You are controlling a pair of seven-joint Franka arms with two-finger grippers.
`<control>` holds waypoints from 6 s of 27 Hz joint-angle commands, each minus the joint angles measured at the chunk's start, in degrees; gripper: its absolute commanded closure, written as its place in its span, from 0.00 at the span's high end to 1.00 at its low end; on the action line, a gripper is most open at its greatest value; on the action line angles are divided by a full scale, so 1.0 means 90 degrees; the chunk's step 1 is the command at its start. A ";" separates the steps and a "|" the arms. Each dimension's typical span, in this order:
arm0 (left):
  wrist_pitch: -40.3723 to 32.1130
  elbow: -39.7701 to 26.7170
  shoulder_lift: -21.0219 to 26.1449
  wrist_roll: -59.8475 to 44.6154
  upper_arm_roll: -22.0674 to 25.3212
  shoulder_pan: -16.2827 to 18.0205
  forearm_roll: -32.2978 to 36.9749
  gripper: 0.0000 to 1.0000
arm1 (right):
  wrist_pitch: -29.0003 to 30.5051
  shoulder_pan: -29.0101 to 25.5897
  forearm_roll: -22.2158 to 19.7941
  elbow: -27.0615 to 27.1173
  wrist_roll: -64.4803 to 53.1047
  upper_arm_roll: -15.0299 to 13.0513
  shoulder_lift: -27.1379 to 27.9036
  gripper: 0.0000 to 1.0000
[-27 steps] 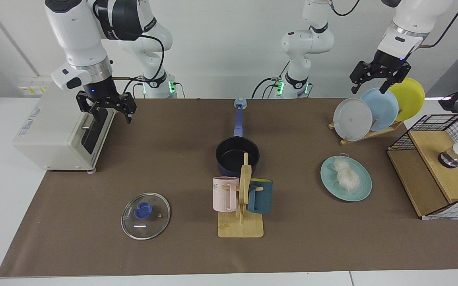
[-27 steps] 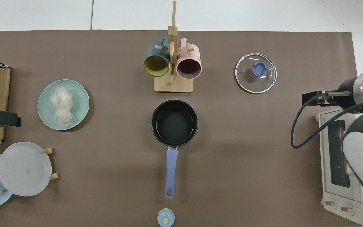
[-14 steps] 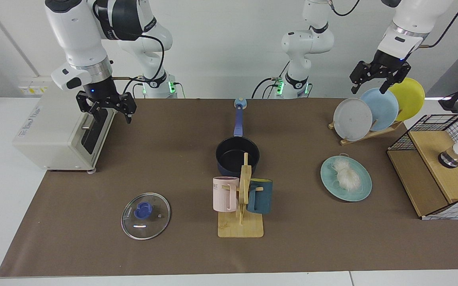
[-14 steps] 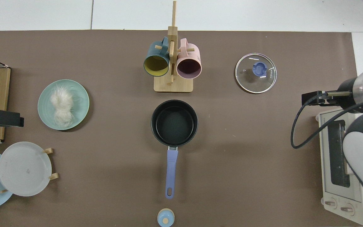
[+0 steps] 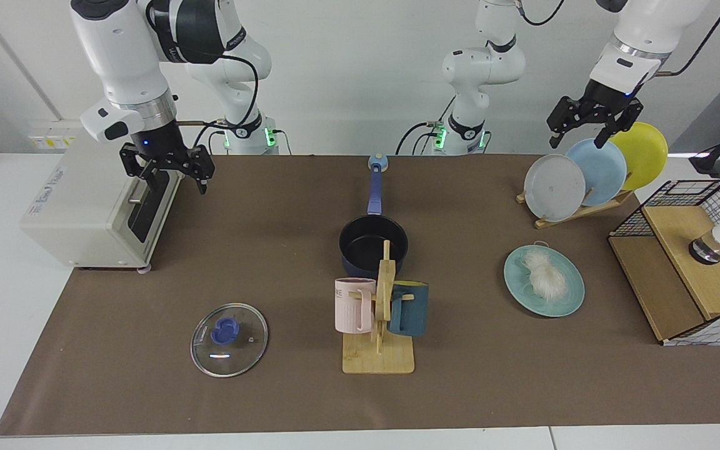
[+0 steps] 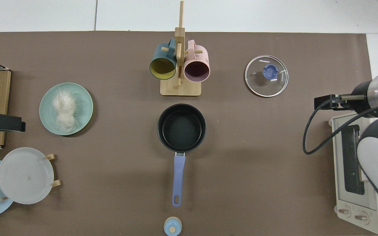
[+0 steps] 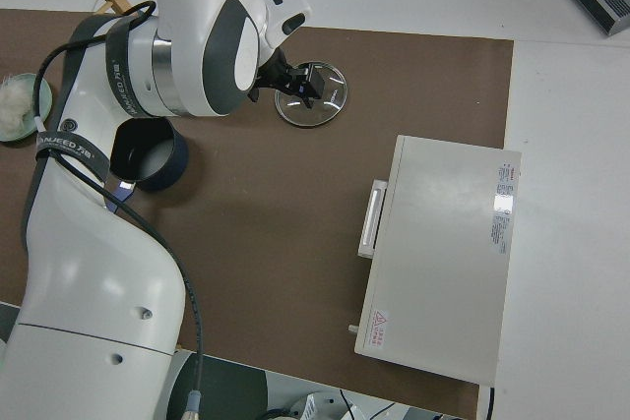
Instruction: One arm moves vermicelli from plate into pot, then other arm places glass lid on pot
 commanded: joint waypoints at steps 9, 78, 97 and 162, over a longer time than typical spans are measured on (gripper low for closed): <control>0.0928 0.0031 0.0122 0.0045 0.0045 -0.0009 -0.0064 1.00 | -0.0090 -0.0118 0.0169 0.0035 -0.0277 0.0051 -0.0027 1.00; 0.5041 -0.1932 0.2905 -0.0737 0.0250 0.0109 0.0015 0.00 | -0.0090 -0.0118 0.0179 0.0035 -0.0277 0.0051 -0.0027 1.00; 0.4076 -0.1258 0.1823 -0.0814 -0.0130 0.0021 0.0034 0.00 | -0.0090 -0.0118 0.0179 0.0035 -0.0277 0.0051 -0.0027 1.00; 0.5743 -0.2264 0.2700 -0.3861 -0.3579 -0.0487 -0.0454 0.00 | 0.0007 0.0097 -0.0661 0.4449 0.0240 0.0481 0.4943 1.00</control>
